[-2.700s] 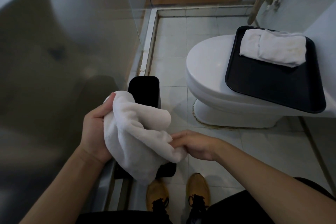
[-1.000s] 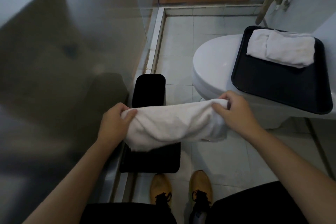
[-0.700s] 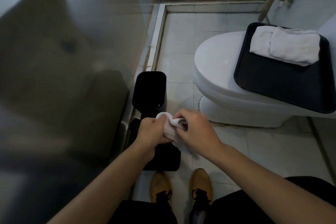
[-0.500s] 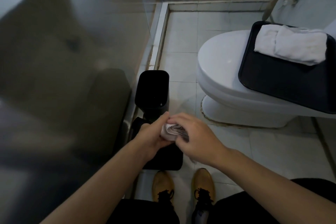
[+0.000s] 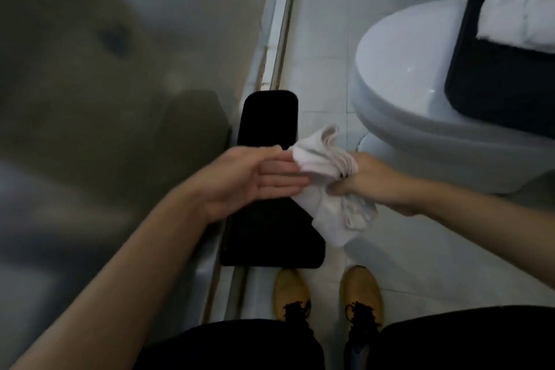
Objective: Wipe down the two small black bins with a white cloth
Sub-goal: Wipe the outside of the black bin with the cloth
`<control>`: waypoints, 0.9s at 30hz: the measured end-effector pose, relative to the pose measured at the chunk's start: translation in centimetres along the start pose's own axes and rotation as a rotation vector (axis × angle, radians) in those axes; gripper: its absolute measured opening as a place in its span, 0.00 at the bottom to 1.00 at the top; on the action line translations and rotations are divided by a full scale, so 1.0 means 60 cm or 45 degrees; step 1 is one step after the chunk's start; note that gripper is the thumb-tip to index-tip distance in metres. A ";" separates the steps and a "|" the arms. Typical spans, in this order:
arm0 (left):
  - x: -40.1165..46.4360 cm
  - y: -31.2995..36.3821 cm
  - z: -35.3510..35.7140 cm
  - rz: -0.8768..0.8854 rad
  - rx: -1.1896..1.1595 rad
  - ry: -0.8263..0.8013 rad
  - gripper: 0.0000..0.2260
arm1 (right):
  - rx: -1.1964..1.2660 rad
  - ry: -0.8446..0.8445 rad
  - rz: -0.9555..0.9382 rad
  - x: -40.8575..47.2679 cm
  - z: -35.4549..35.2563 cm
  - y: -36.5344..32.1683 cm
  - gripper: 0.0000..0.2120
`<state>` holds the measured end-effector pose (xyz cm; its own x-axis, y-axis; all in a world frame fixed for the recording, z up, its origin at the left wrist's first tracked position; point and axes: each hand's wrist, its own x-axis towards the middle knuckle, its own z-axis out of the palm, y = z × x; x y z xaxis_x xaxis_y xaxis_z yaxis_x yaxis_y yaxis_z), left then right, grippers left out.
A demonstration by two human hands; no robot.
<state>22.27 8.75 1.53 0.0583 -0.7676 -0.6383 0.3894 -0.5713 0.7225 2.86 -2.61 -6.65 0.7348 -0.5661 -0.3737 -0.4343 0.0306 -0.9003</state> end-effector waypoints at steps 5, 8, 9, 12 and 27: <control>0.040 -0.038 -0.116 0.139 0.273 0.419 0.14 | 0.043 0.253 0.218 0.064 0.019 0.068 0.07; 0.090 -0.166 -0.156 0.188 0.560 0.904 0.10 | -0.256 0.357 0.115 0.084 0.084 0.115 0.15; 0.101 -0.206 -0.165 0.187 0.687 1.012 0.11 | -0.355 0.377 0.054 0.091 0.114 0.132 0.22; 0.141 -0.294 -0.181 0.077 0.869 1.152 0.16 | -0.483 0.377 -0.242 0.120 0.204 0.194 0.28; 0.183 -0.383 -0.262 0.280 0.836 0.772 0.11 | -0.911 0.383 -0.671 0.181 0.330 0.290 0.34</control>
<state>28.41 18.03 -26.26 0.6131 -0.7007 -0.3649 -0.2769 -0.6232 0.7314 13.60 8.08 -30.76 0.8057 -0.5552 0.2064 -0.3747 -0.7477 -0.5482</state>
